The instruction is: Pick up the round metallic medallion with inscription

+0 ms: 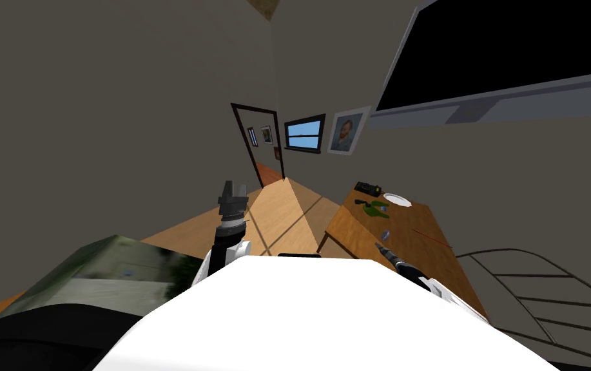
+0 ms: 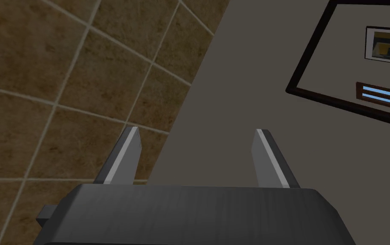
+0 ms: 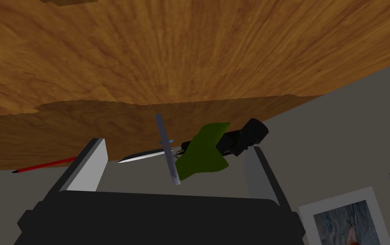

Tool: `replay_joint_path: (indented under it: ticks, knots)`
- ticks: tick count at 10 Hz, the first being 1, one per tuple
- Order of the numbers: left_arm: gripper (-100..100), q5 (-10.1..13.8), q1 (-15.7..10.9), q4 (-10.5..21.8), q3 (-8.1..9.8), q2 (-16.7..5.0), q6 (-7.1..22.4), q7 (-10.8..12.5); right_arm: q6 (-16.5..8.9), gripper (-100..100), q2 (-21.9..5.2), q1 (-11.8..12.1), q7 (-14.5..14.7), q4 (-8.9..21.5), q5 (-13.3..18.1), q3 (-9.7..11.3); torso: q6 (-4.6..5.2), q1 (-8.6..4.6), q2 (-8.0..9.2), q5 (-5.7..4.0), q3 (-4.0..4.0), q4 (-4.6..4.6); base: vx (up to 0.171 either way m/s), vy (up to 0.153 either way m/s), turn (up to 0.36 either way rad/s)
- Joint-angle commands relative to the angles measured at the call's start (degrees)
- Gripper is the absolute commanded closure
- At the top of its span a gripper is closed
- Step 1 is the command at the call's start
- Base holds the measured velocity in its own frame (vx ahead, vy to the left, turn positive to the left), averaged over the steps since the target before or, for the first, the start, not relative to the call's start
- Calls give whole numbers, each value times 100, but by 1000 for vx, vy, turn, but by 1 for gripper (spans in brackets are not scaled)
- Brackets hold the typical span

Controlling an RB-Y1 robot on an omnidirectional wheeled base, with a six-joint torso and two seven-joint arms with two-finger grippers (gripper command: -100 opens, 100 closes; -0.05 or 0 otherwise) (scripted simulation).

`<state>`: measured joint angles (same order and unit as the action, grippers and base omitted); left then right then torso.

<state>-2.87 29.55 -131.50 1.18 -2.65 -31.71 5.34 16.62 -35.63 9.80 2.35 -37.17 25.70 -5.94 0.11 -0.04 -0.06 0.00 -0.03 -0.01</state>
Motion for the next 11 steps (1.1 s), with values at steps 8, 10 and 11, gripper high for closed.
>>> replay_joint_path:
  ticks: [8,10,11]
  knots:
    - [0,0,0,0,0,0,0,0,-274,-100,-296,-170,30,883,164,-108,-1,0,-6,0,-3,-1,36,-3,111]
    - [0,0,-1,0,0,0,0,0,-445,-100,-455,-250,32,1326,240,-164,-3,1,0,1,0,1,43,-8,205]
    - [0,0,0,0,0,0,0,0,-445,-100,-455,-250,32,1326,240,-164,-4,-3,-10,1,-5,-1,54,-26,93]
